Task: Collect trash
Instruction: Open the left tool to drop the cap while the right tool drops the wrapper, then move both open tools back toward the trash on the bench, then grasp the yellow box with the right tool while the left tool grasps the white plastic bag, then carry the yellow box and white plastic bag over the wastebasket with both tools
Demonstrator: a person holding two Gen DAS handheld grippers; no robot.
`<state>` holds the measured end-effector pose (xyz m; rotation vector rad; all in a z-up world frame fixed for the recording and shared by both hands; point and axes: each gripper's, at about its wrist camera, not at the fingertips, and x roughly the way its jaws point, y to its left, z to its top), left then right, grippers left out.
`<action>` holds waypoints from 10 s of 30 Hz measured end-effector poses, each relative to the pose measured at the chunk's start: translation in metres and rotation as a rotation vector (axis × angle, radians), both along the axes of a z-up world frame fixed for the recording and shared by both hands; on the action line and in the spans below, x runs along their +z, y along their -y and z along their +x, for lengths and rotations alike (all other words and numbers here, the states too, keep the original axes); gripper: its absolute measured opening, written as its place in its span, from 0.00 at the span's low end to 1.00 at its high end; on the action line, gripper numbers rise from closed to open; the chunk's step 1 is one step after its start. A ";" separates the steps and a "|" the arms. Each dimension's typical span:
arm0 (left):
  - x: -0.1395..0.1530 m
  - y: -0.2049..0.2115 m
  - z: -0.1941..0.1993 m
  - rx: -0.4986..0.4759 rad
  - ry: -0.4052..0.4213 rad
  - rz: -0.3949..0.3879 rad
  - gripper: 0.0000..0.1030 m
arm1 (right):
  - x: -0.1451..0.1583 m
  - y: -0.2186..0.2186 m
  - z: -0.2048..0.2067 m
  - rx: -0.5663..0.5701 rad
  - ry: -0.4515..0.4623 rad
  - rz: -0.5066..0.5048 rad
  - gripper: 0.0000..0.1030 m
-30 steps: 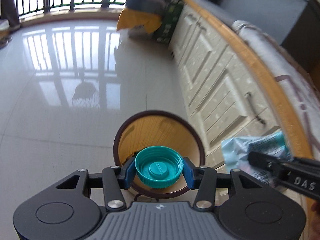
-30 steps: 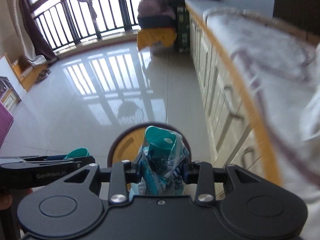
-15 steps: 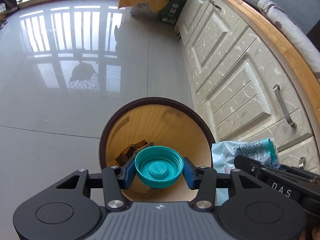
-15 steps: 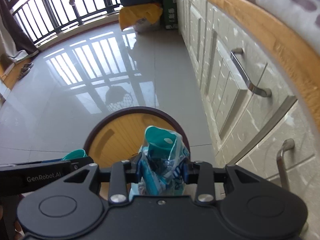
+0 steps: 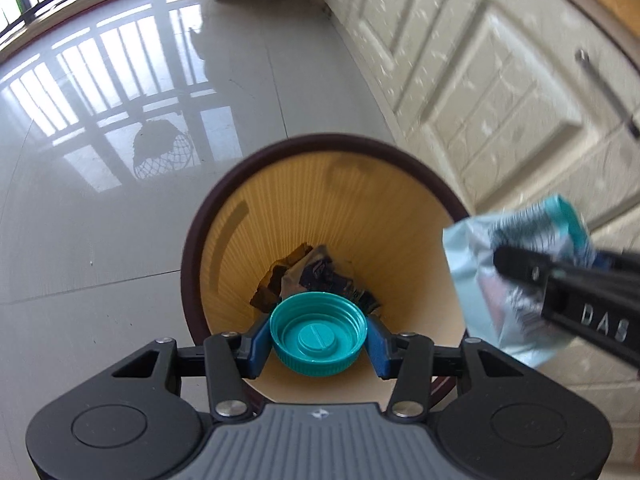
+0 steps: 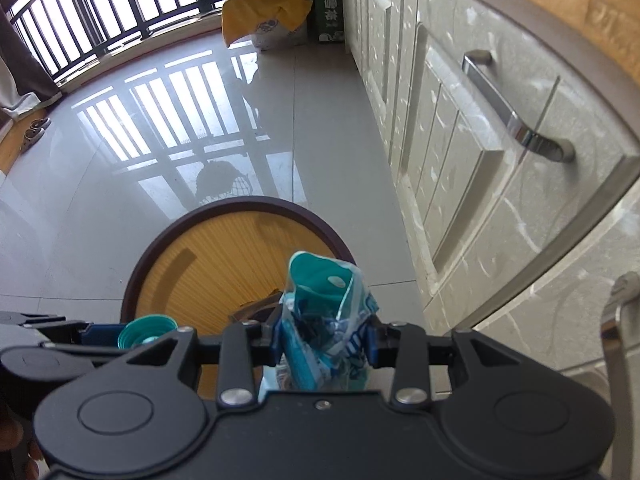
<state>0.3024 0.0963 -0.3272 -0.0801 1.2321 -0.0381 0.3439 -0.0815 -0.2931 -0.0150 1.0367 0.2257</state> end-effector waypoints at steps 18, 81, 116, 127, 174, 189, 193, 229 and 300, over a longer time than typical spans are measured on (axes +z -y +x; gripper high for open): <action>-0.031 0.016 -0.007 -0.137 -0.035 0.097 0.53 | -0.015 -0.003 0.005 0.035 0.035 -0.008 0.39; 0.069 -0.045 -0.105 0.141 0.025 0.038 1.00 | 0.053 -0.002 -0.064 0.204 -0.013 -0.105 1.00; 0.221 -0.012 -0.196 0.197 0.447 0.104 1.00 | 0.181 0.037 -0.153 0.123 0.376 -0.065 1.00; 0.283 0.025 -0.203 0.192 0.690 0.052 1.00 | 0.237 0.078 -0.176 0.010 0.609 0.007 1.00; 0.202 0.275 -0.038 -0.376 0.668 -0.292 1.00 | 0.242 0.387 -0.083 -0.415 0.484 -0.019 1.00; 0.209 0.277 -0.067 -0.671 0.547 -0.651 1.00 | 0.213 0.379 0.019 -0.502 0.299 -0.030 0.80; 0.214 0.280 -0.072 -0.662 0.561 -0.621 0.99 | 0.208 0.382 0.023 -0.509 0.269 -0.017 0.67; 0.206 0.294 -0.041 -0.483 0.489 -0.405 0.38 | 0.205 0.342 -0.145 -0.366 0.322 0.029 0.60; 0.175 -0.003 -0.091 0.219 0.422 -0.144 0.38 | 0.166 0.034 -0.090 0.018 0.297 0.019 0.60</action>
